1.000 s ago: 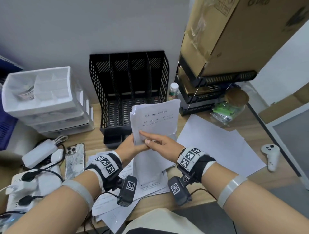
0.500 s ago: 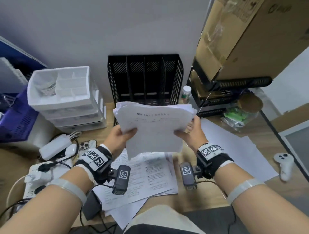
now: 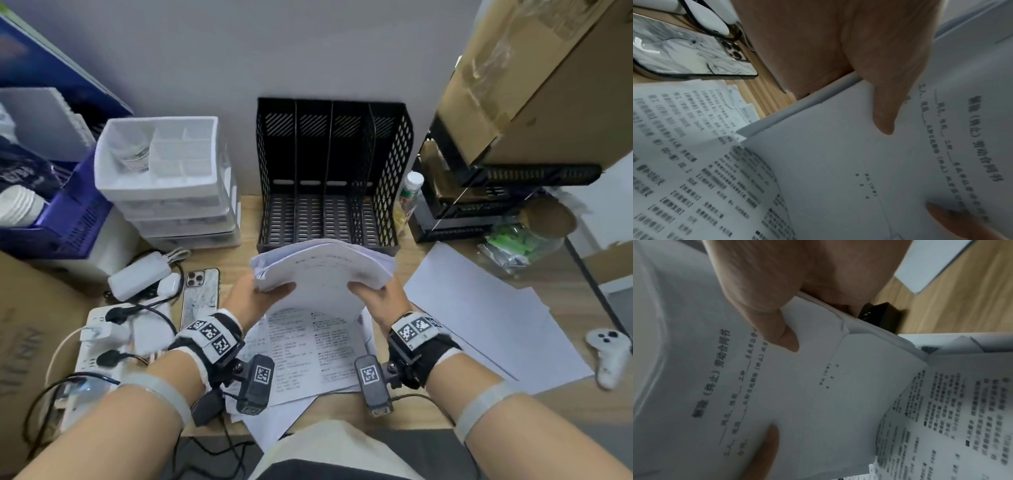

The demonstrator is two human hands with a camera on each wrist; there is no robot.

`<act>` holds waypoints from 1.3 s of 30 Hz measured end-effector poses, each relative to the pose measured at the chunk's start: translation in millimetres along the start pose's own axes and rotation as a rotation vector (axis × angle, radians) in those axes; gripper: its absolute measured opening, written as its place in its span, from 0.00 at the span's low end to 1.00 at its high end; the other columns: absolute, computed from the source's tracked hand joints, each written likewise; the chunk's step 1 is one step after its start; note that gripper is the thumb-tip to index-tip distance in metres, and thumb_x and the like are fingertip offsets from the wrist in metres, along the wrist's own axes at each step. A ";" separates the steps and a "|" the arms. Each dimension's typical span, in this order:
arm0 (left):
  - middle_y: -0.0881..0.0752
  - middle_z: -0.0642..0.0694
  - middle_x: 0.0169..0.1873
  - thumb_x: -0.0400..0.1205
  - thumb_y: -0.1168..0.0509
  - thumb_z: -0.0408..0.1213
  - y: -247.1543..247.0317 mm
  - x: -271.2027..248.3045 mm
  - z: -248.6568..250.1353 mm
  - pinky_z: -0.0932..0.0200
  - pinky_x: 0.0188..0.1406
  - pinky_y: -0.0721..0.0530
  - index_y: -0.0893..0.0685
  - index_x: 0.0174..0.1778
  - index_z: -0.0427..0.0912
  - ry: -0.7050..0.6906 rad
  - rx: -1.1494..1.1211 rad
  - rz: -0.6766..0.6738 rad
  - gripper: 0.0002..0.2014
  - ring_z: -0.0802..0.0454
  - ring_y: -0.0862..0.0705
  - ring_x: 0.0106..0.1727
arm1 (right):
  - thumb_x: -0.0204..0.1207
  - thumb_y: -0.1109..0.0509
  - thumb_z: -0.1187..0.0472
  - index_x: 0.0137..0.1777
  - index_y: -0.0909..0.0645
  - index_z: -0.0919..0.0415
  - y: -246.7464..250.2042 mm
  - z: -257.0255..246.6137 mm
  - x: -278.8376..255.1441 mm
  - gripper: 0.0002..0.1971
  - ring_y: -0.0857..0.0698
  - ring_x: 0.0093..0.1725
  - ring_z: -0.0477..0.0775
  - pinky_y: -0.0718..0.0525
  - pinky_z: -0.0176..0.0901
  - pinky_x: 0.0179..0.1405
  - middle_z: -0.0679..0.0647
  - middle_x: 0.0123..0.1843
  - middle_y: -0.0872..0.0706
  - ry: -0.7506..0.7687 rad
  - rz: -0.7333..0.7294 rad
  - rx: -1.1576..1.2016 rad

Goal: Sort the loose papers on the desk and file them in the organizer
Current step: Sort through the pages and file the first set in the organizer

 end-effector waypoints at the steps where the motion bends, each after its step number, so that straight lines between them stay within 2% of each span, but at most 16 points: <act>1: 0.07 0.46 0.56 0.72 0.18 0.38 -2.3 0.6 -2.7 0.33 0.64 0.12 0.11 0.61 0.54 0.007 0.002 0.011 0.21 0.46 0.10 0.57 | 0.65 0.28 0.63 0.65 0.17 0.47 1.9 8.0 -0.2 0.26 0.15 0.64 0.53 0.14 0.55 0.57 0.49 0.60 0.10 -0.072 0.021 0.027; 4: 0.08 0.50 0.51 0.79 0.22 0.32 -10.3 1.6 -2.1 0.40 0.66 0.13 0.13 0.58 0.55 0.042 0.045 0.034 0.16 0.45 0.11 0.56 | 0.65 0.26 0.62 0.63 0.18 0.38 0.3 14.3 0.0 0.27 0.15 0.63 0.53 0.13 0.55 0.57 0.49 0.60 0.11 -0.130 0.015 0.044; 7: 0.08 0.45 0.54 0.80 0.24 0.36 -14.3 6.2 0.0 0.37 0.66 0.14 0.14 0.59 0.54 0.045 0.090 0.022 0.14 0.40 0.11 0.61 | 0.63 0.25 0.62 0.55 0.18 0.33 0.8 18.0 8.2 0.24 0.15 0.63 0.53 0.16 0.55 0.63 0.51 0.60 0.11 -0.156 -0.014 0.031; 11: 0.08 0.39 0.56 0.83 0.26 0.38 -16.3 8.0 9.4 0.37 0.65 0.13 0.13 0.56 0.47 0.098 0.174 -0.004 0.07 0.40 0.11 0.60 | 0.56 0.22 0.55 0.50 0.13 0.42 7.0 32.8 24.0 0.19 0.13 0.59 0.57 0.16 0.67 0.64 0.52 0.55 0.08 -0.281 -0.028 0.020; 15: 0.08 0.41 0.54 0.85 0.34 0.54 -23.2 7.5 18.3 0.37 0.60 0.12 0.14 0.59 0.44 0.096 0.456 -0.108 0.18 0.39 0.11 0.57 | 0.61 0.22 0.61 0.48 0.14 0.55 9.7 30.9 33.7 0.14 0.12 0.58 0.61 0.16 0.68 0.63 0.59 0.53 0.09 -0.310 -0.003 0.013; 18: 0.11 0.43 0.52 0.89 0.38 0.47 -20.1 4.8 40.4 0.53 0.55 0.17 0.12 0.62 0.38 0.109 0.515 -0.061 0.17 0.41 0.12 0.56 | 0.64 0.19 0.58 0.58 0.27 0.56 18.0 25.8 39.2 0.25 0.15 0.58 0.59 0.15 0.60 0.62 0.58 0.58 0.17 -0.311 0.097 -0.243; 20: 0.13 0.42 0.46 0.90 0.38 0.43 -12.5 2.1 57.8 0.57 0.46 0.23 0.11 0.55 0.35 0.107 0.532 0.047 0.15 0.43 0.15 0.50 | 0.62 0.17 0.54 0.60 0.32 0.53 19.1 5.7 34.8 0.31 0.18 0.58 0.57 0.17 0.54 0.64 0.57 0.61 0.23 -0.213 0.098 -0.324; 22: 0.13 0.38 0.39 0.89 0.38 0.42 -2.5 1.0 74.0 0.54 0.39 0.21 0.13 0.44 0.34 0.095 0.536 0.183 0.16 0.43 0.16 0.42 | 0.63 0.16 0.47 0.69 0.32 0.52 3.6 -20.4 22.1 0.38 0.19 0.64 0.54 0.20 0.48 0.66 0.55 0.65 0.24 -0.111 -0.137 -0.295; 23: 0.12 0.36 0.39 0.89 0.38 0.42 0.6 -0.3 84.3 0.53 0.39 0.19 0.13 0.44 0.32 0.086 0.529 0.245 0.17 0.42 0.15 0.42 | 0.62 0.17 0.43 0.75 0.34 0.51 -7.5 -33.0 13.5 0.44 0.21 0.68 0.53 0.22 0.47 0.69 0.54 0.69 0.25 -0.072 -0.283 -0.308; 25: 0.11 0.32 0.44 0.89 0.40 0.42 2.4 -1.5 101.3 0.57 0.43 0.24 0.13 0.52 0.27 0.059 0.531 0.334 0.19 0.36 0.12 0.49 | 0.58 0.19 0.34 0.84 0.45 0.50 -29.3 -51.5 0.4 0.58 0.29 0.77 0.52 0.29 0.48 0.77 0.53 0.78 0.31 0.007 -0.459 -0.429; 27: 0.11 0.28 0.51 0.89 0.41 0.39 -1.3 -2.2 115.5 0.57 0.47 0.26 0.15 0.58 0.25 0.024 0.522 0.377 0.19 0.32 0.12 0.55 | 0.59 0.23 0.30 0.86 0.56 0.49 -48.7 -58.8 -1.5 0.63 0.35 0.82 0.54 0.32 0.51 0.80 0.53 0.83 0.38 0.090 -0.493 -0.592; 30: 0.11 0.31 0.51 0.88 0.42 0.37 -11.9 -8.0 134.9 0.53 0.48 0.22 0.16 0.60 0.27 -0.008 0.495 0.402 0.17 0.35 0.13 0.54 | 0.73 0.28 0.45 0.85 0.65 0.43 -59.7 -66.1 7.1 0.52 0.23 0.70 0.64 0.20 0.55 0.65 0.58 0.77 0.32 0.134 -0.413 -0.785; 32: 0.09 0.31 0.50 0.84 0.43 0.38 -15.4 -10.5 141.2 0.49 0.50 0.14 0.16 0.60 0.28 -0.035 0.457 0.400 0.18 0.33 0.11 0.53 | 0.77 0.34 0.58 0.85 0.65 0.43 -57.0 -76.8 14.4 0.48 0.17 0.60 0.68 0.19 0.55 0.52 0.60 0.68 0.23 0.173 -0.370 -0.877; 34: 0.08 0.35 0.49 0.83 0.42 0.34 -19.3 -13.3 145.3 0.43 0.53 0.08 0.18 0.65 0.31 -0.056 0.385 0.392 0.18 0.36 0.08 0.50 | 0.77 0.38 0.66 0.85 0.62 0.43 -51.4 -86.1 23.4 0.45 0.14 0.54 0.69 0.19 0.55 0.47 0.62 0.59 0.16 0.227 -0.353 -0.928; 37: 0.10 0.43 0.54 0.85 0.36 0.31 -24.8 -16.0 148.0 0.47 0.48 0.06 0.22 0.73 0.41 -0.118 0.115 0.325 0.19 0.51 0.07 0.47 | 0.77 0.41 0.70 0.84 0.59 0.38 -51.3 -91.7 32.8 0.43 0.14 0.45 0.68 0.18 0.54 0.44 0.63 0.49 0.13 0.259 -0.374 -0.836; 39: 0.14 0.49 0.62 0.85 0.30 0.42 -26.6 -17.7 147.8 0.48 0.53 0.07 0.25 0.77 0.51 -0.160 0.046 0.235 0.23 0.54 0.09 0.56 | 0.81 0.42 0.67 0.81 0.53 0.36 -53.3 -92.1 39.1 0.37 0.13 0.45 0.67 0.18 0.51 0.43 0.62 0.47 0.12 0.246 -0.353 -0.706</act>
Point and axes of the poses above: each hand's wrist, its own x-axis towards the middle knuckle, its own y-axis out of the back of the hand, z = x × y, the point moved 5 cm from there along x, towards the middle knuckle
